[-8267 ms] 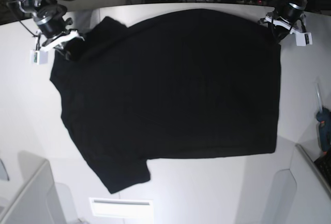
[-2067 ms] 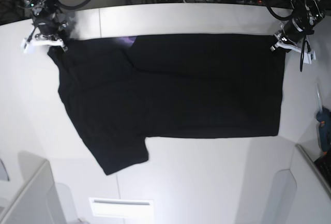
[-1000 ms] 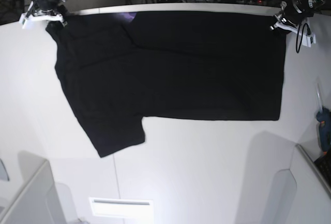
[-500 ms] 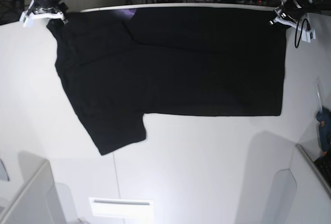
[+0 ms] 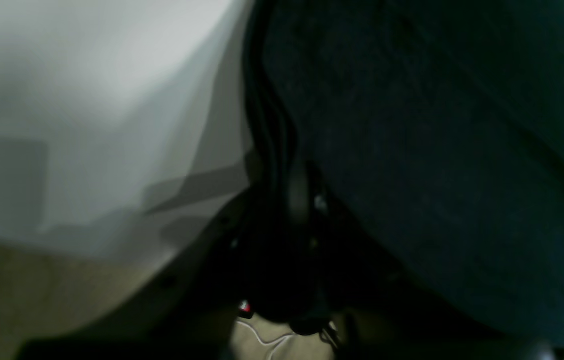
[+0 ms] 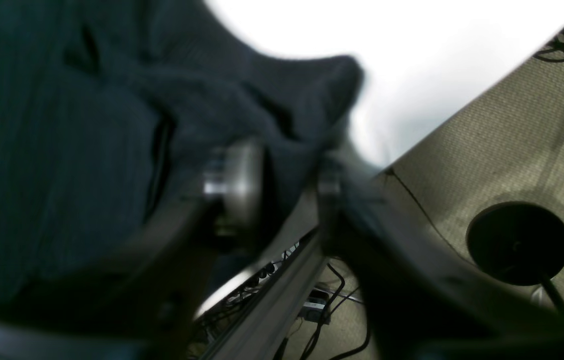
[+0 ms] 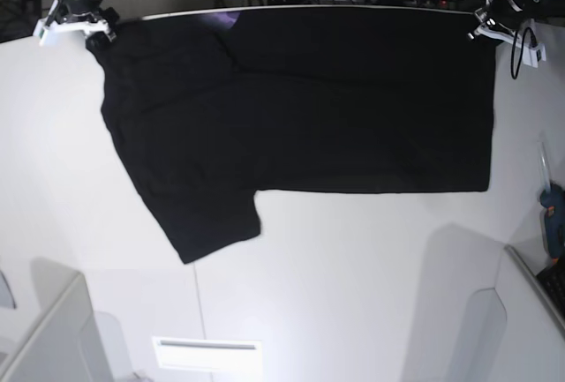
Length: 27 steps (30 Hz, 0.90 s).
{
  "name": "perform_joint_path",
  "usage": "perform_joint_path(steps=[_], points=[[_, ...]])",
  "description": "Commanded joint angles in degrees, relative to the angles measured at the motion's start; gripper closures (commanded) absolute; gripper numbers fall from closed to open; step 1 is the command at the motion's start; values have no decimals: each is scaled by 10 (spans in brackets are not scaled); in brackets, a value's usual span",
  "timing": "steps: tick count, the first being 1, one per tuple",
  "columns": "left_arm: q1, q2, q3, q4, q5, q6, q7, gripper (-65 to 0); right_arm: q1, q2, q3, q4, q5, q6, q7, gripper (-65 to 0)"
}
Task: Fold the T-shirt properly
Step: 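Move the right gripper to the sleeve and side edge of the shirt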
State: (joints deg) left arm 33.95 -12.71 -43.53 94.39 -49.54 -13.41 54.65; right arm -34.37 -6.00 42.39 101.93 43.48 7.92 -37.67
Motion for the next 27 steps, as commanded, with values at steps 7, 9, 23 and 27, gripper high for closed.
perform_joint_path(steps=[7, 9, 23, 27], points=[[2, -10, -57, 10, -4, -1, -6, -523, -4, 3, 28, 11, 5, 1, 10, -284], [1, -10, -60, 26, -4, -1, -6, -563, -3, 3, 41, 11, 5, 1, 11, -284], [-23, -13, -118, 135, -4, 1, -5, -530, 45, 26, 112, 40, 1, 0, -18, -285], [-41, -13, -116, 132, -2, 0, -5, -276, 80, 35, 106, 58, 1, 1, -21, -290]])
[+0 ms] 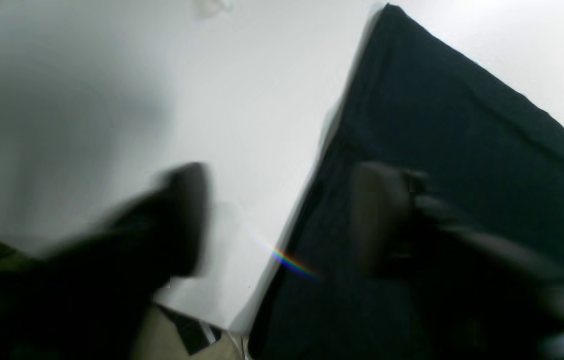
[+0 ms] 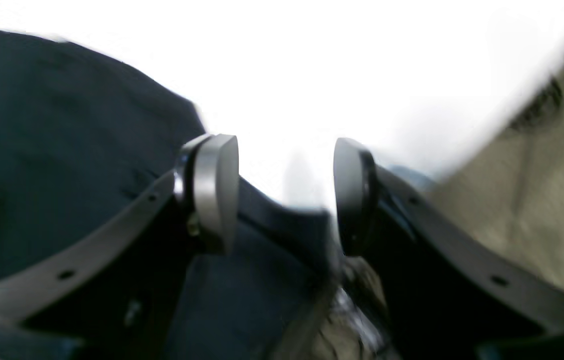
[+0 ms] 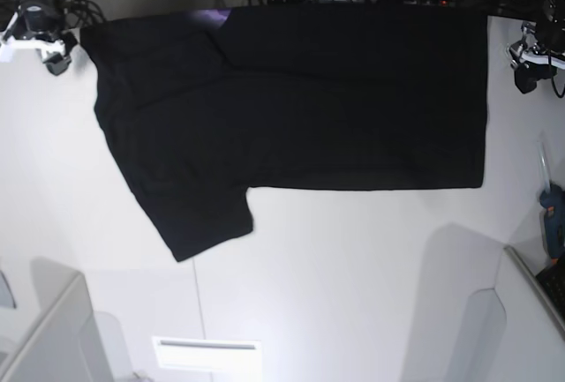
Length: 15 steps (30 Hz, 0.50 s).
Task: Fold the T-shirt properly
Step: 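Move the right gripper to the sleeve and side edge of the shirt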
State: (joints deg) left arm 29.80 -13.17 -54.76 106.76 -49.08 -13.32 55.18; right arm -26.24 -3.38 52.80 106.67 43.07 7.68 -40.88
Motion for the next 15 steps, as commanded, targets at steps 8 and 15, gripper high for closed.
perform_joint_path(steps=[8, 15], points=[[-22, -23, -1, 8, -6, -1, -5, 0, 117, 96, -137, -48, 4, 4, -8, -285], [-25, -40, -1, 8, -6, -1, 8, 0, 240, 150, -251, -181, 4, 3, -4, -285]])
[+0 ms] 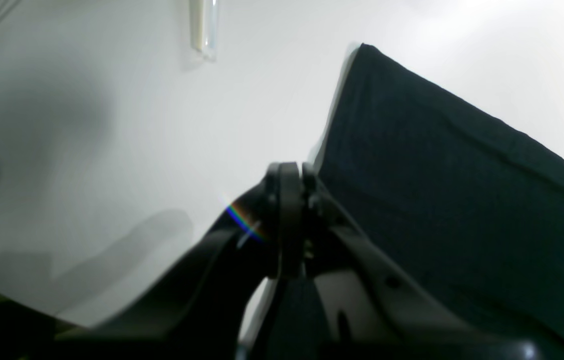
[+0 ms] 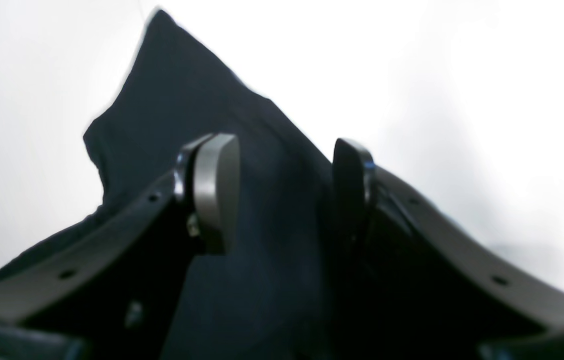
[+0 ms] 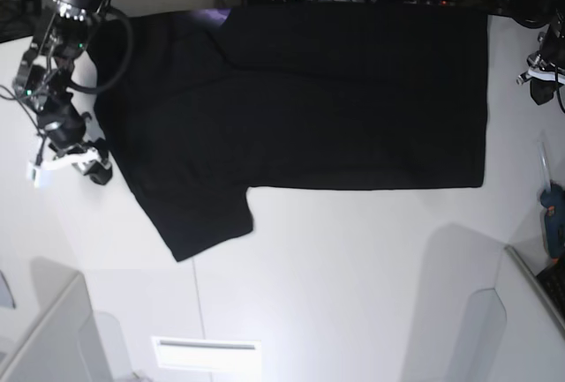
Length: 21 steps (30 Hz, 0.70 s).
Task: Fold the T-shirt properly
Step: 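Move the right gripper to the sleeve and side edge of the shirt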
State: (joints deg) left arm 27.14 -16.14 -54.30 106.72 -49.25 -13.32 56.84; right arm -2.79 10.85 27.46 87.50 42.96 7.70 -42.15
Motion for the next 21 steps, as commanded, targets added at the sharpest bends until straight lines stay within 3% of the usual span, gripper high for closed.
perform_joint_path(steps=[1, 8, 14, 21], points=[[2, -10, -5, 8, -5, -1, -11, 0, 25, 16, -14, -14, 5, 3, 10, -285], [1, -12, -5, 8, 0, -2, -12, 0, 146, 69, -110, -152, 5, 3, 13, -287], [-15, -39, 70, 9, 116, -3, -14, 0, 224, 105, -219, -266, 5, 3, 69, -293], [-27, -38, 98, 8, 212, -97, -69, 0, 289, 106, -308, -378, 5, 3, 113, -357]])
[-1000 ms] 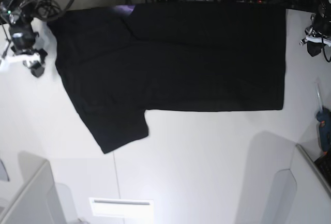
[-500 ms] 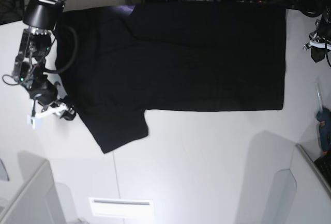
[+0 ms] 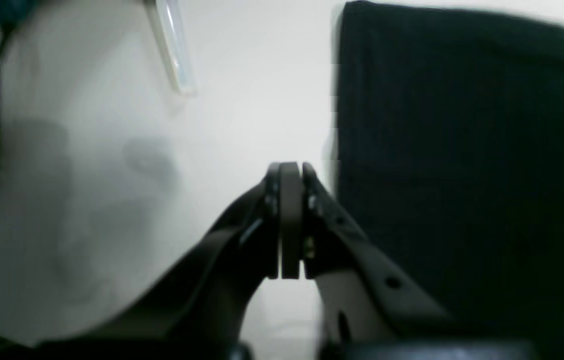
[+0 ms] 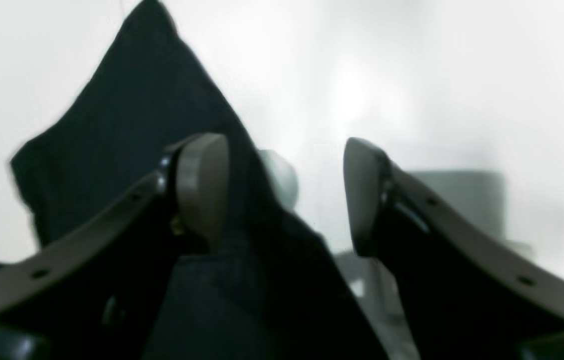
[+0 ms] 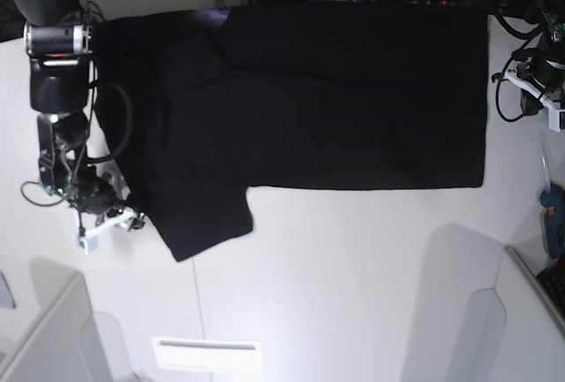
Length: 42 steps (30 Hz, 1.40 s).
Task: Fold the T-shirt properly
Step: 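Move the right gripper to the sleeve and side edge of the shirt, then move the left gripper to the shirt's side edge near the hem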
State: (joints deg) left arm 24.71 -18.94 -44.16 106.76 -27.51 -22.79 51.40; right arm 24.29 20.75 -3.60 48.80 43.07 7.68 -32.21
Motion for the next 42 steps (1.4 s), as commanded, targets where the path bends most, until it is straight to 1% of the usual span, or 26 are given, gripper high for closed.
perform_joint_path(steps=[1, 5, 8, 12, 15, 25, 27, 30, 32, 37, 39, 40, 42], points=[[-2, -10, -1, 8, 2, -8, -16, 0, 22, 7, -7, 5, 4, 4, 18, -357], [-15, -10, -5, 4, 12, -8, -15, 0, 46, 5, -43, -36, 4, 4, 42, -359], [-18, -10, -6, -10, 12, -8, -15, 0, 70, 4, -87, -84, 5, 4, 61, -359], [-18, -10, -5, -26, 12, -8, -17, 0, 75, 4, -126, -88, 8, 4, 68, -356], [-22, -11, -5, -44, 12, -8, -18, 0, 75, -9, -134, -88, 5, 4, 68, -356], [-36, -13, -6, -66, 12, -8, -18, 0, 66, -23, -135, -88, 4, 5, 69, -353], [-44, -13, -5, -66, 13, -8, -18, 0, 65, -23, -135, -88, 4, 5, 70, -321], [-56, -13, -6, -72, 13, -8, -16, 0, 65, -23, -135, -88, 4, 5, 78, -215], [-59, -13, -5, -80, 13, -8, -15, 0, 64, -23, -135, -89, 4, 5, 83, -168], [-83, -13, -1, -96, 13, -7, -14, 0, 64, -22, -135, -90, 4, 4, 86, -104], [-94, -14, -1, -117, 13, -7, -14, 0, 64, -22, -135, -91, 4, 4, 90, -48], [-105, -14, 0, -127, 13, -7, -14, -15, 64, -22, -135, -91, 4, 4, 90, 0], [-121, -14, -1, -141, 13, -7, -14, -169, 64, -22, -135, -91, 4, 4, 90, 0]])
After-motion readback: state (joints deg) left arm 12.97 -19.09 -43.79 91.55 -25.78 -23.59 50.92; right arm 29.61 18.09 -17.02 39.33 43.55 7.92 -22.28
